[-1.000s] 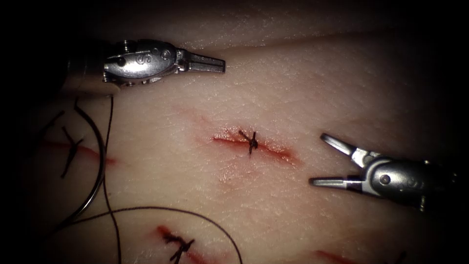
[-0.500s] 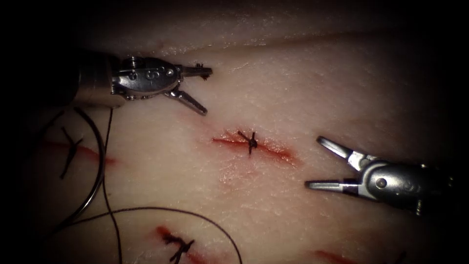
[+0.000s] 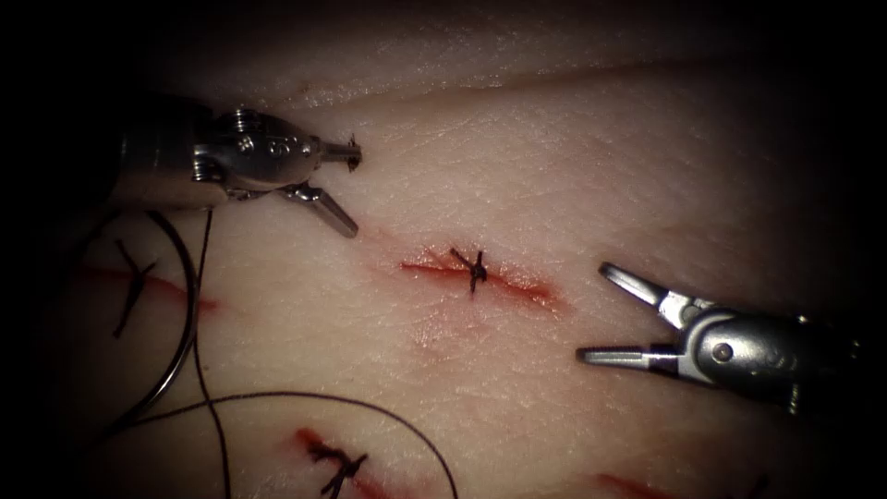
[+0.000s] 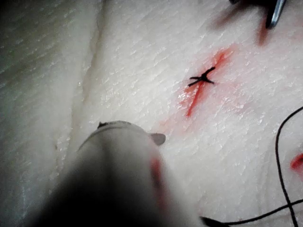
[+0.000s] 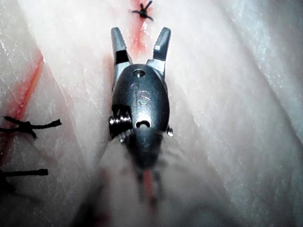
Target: Wound Closure
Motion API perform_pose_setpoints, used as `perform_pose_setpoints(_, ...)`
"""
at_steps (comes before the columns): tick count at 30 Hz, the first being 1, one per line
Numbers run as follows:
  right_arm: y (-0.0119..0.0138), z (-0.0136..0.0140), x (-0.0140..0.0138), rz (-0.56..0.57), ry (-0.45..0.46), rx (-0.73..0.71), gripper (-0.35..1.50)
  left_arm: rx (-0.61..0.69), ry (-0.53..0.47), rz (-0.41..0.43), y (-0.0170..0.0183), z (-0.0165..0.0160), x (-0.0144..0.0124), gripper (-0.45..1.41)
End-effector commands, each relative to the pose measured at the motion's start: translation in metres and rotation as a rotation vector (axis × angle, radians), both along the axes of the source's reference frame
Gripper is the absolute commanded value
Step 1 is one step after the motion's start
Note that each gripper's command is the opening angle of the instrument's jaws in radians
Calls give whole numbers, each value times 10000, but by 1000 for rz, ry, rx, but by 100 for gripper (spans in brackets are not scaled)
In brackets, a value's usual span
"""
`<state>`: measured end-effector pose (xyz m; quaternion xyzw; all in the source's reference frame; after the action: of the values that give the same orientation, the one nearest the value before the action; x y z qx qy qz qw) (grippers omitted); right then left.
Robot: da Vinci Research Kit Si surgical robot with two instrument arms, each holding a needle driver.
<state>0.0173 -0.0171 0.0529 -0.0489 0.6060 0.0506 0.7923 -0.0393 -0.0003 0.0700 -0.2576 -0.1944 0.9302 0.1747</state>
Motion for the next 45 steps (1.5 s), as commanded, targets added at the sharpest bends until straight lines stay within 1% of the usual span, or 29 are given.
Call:
perform_pose_setpoints(1, 3, 5, 8, -1, 2, -2, 145, 2, -5, -1, 0, -1, -7, 58)
perform_pose_setpoints(7, 2, 2, 8, -4, 1, 0, 145, 15, -9, 8, -26, -20, 2, 54)
perform_pose_setpoints(10, 1, 1, 9, -4, 1, 1, 145, 17, 1, 18, -37, -25, 5, 54)
perform_pose_setpoints(12, 2, 1, 9, -6, -1, 2, 145, 19, -1, 21, -42, -27, 7, 58)
perform_pose_setpoints(13, 2, 1, 9, -6, -1, 2, 145, 18, -2, 23, -43, -27, 9, 63)
perform_pose_setpoints(14, 1, 1, 9, -6, -1, 2, 145, 18, -2, 25, -45, -27, 11, 81)
perform_pose_setpoints(17, 0, 0, 9, -6, -1, 1, 145, 18, -5, 30, -46, -28, 15, 115)
perform_pose_setpoints(18, -1, 0, 9, -6, -1, 0, 145, 18, -6, 31, -46, -28, 16, 118)
perform_pose_setpoints(24, -5, 0, 10, -6, -1, -3, 145, 15, -8, 40, -56, -28, 23, 120)
perform_pose_setpoints(30, -5, -1, 11, -8, -3, -2, 145, 18, -10, 44, -65, -34, 28, 115)
perform_pose_setpoints(36, -5, -2, 12, -9, -6, -1, 143, 18, -6, 41, -73, -44, 30, 103)
perform_pose_setpoints(40, -4, -4, 12, -16, -13, 10, 143, 28, 2, 23, -73, -55, 26, 98)
perform_pose_setpoints(42, -1, -6, 12, -25, -20, 28, 143, 3, -31, 30, -69, -63, 22, 96)
perform_pose_setpoints(43, 1, -7, 12, -29, -30, 37, 143, -22, -67, 29, -65, -68, 18, 94)
perform_pose_setpoints(45, 6, -11, 13, -41, -70, 54, 141, -62, -121, 10, -59, -76, 11, 89)
